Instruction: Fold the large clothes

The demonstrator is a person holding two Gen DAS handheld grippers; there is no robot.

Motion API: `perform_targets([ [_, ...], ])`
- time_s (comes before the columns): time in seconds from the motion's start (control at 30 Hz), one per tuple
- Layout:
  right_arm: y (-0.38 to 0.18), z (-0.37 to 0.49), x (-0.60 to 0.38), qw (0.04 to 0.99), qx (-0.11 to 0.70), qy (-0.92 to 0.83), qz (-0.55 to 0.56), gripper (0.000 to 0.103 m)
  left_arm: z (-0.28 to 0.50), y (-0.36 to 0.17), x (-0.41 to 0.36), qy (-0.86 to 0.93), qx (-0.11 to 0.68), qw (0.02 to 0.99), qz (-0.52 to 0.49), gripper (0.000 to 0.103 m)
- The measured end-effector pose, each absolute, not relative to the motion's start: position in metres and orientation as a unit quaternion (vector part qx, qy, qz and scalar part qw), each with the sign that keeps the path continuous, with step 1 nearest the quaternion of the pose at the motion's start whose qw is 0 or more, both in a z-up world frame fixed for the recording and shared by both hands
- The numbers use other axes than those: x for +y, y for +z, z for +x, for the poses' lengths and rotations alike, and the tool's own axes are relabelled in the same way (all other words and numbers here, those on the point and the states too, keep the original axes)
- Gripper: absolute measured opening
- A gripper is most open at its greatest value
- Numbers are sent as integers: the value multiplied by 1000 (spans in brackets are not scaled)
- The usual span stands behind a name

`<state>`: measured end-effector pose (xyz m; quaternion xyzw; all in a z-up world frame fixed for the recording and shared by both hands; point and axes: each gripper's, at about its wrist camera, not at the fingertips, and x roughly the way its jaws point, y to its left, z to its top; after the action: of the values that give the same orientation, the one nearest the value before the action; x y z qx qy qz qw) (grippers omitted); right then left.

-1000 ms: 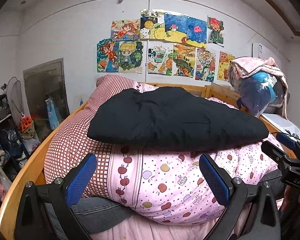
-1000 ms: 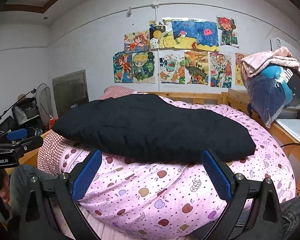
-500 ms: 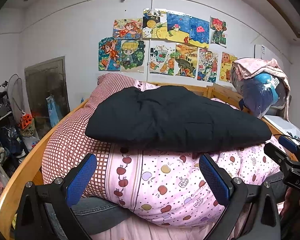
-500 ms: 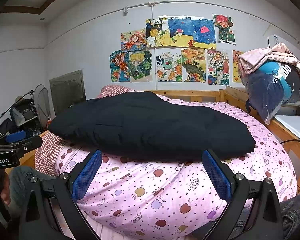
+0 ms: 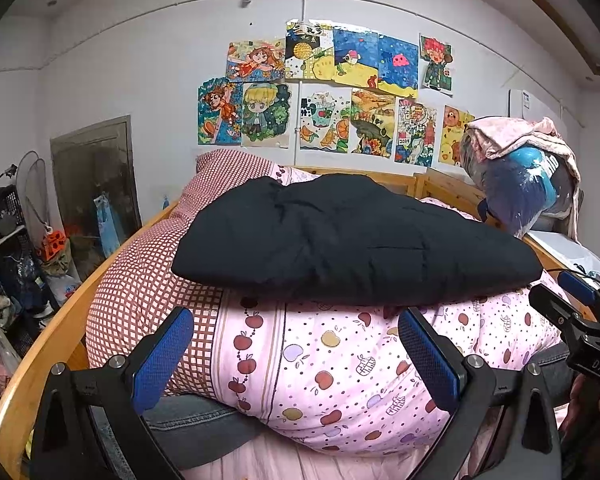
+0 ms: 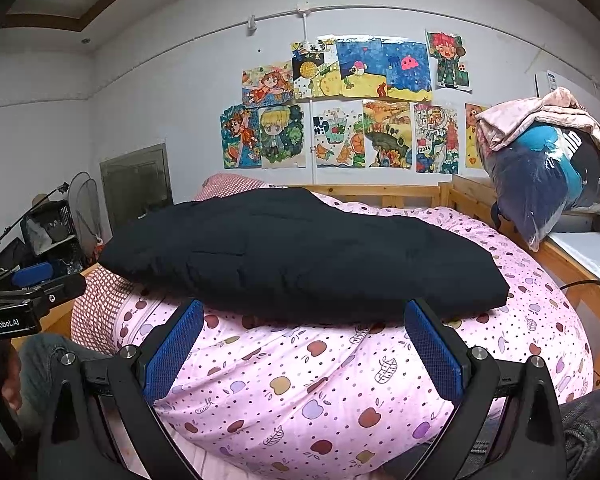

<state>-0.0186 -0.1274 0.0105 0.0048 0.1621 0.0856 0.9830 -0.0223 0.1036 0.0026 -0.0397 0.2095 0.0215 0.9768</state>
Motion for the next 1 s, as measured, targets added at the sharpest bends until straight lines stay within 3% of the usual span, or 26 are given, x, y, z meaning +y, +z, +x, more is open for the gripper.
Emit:
perform_targets([
  [1.0,10,-22,-131,983,158,89,8,98,-26,6,99,23,204,978,-38,103],
])
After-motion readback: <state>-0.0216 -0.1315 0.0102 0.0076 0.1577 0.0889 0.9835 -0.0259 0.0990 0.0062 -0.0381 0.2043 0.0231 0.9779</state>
